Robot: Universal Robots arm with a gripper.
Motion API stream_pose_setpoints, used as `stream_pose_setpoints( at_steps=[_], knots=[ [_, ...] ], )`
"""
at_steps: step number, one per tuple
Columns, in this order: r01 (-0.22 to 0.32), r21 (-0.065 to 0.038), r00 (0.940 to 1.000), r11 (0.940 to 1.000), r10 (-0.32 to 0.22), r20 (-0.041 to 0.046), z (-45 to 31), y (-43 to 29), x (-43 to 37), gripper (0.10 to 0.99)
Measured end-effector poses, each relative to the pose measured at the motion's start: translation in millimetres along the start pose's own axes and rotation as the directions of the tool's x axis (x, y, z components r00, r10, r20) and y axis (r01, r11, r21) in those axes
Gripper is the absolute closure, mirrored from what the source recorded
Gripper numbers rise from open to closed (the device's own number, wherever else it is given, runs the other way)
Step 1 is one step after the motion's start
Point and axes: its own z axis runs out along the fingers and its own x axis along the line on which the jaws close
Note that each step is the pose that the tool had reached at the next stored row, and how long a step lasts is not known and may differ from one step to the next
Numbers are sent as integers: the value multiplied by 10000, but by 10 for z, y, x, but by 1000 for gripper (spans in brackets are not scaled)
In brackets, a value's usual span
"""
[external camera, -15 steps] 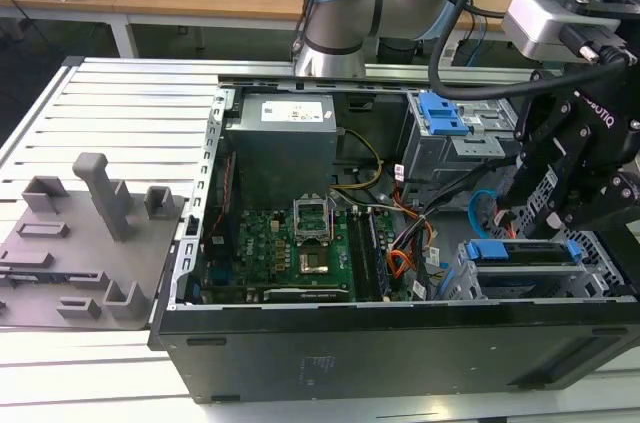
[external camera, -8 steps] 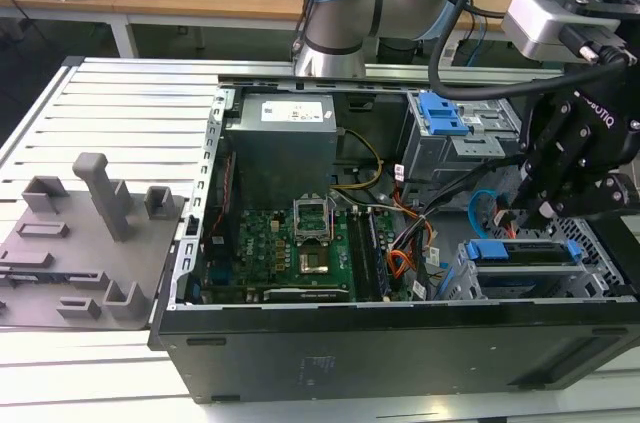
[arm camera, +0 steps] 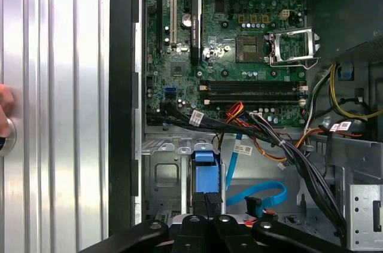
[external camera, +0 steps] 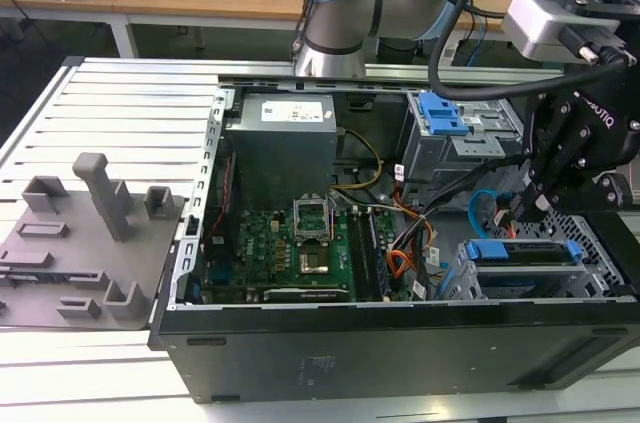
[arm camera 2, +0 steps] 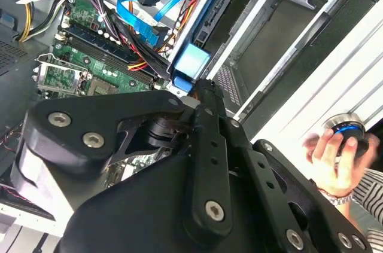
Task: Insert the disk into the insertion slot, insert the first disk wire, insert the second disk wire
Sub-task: 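Insert the disk into the insertion slot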
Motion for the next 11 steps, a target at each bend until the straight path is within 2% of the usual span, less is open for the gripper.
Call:
stream_pose_setpoints(
  at_steps=[5, 8, 11],
  knots=[
    [-19, -1, 10000, 10000, 19, 3, 4, -9, 0, 980],
    [-58, 0, 10000, 10000, 58, 3, 7, -103, -8, 980],
    [-61, -1, 10000, 10000, 61, 2, 17, -123, -8, 980]
  ],
)
